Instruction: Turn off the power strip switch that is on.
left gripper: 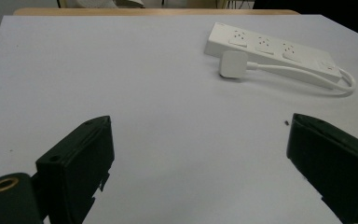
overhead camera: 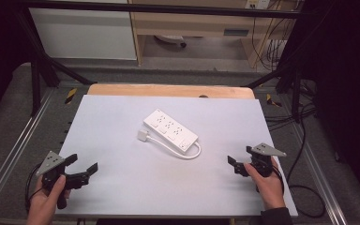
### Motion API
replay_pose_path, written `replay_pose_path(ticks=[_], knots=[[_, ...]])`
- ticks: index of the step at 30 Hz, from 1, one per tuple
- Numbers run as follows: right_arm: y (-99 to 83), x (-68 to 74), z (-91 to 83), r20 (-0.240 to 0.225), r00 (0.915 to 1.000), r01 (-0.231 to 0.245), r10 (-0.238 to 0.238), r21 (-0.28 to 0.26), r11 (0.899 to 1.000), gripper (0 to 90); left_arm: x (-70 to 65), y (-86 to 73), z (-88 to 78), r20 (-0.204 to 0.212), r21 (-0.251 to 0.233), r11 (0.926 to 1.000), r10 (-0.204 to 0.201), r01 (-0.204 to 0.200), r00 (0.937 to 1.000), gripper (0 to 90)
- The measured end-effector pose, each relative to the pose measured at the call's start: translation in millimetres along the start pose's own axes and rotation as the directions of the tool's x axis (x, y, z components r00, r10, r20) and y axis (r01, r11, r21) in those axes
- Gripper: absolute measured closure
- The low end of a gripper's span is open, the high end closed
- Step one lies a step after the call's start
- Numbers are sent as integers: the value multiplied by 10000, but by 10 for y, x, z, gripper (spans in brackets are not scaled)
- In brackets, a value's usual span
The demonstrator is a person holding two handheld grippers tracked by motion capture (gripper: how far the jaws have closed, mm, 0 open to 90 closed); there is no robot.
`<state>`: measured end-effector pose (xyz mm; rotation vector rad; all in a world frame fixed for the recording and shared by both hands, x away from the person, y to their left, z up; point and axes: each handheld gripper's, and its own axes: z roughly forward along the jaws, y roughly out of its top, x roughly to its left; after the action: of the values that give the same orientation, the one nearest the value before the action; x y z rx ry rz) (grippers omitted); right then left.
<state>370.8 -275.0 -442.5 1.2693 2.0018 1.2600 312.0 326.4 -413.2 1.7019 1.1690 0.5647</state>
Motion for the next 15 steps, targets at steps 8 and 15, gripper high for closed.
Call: replay_pose_path(ticks=[8,15], knots=[[19,-10,-36,207,9998,17,-11,-284,9996,83,-10,-4,9,47,69,10000,16,-16,10000,73],[45,21,-55,186,9995,248,-242,-352,9991,77,-16,-11,19,-34,174,9998,-16,16,10000,69]])
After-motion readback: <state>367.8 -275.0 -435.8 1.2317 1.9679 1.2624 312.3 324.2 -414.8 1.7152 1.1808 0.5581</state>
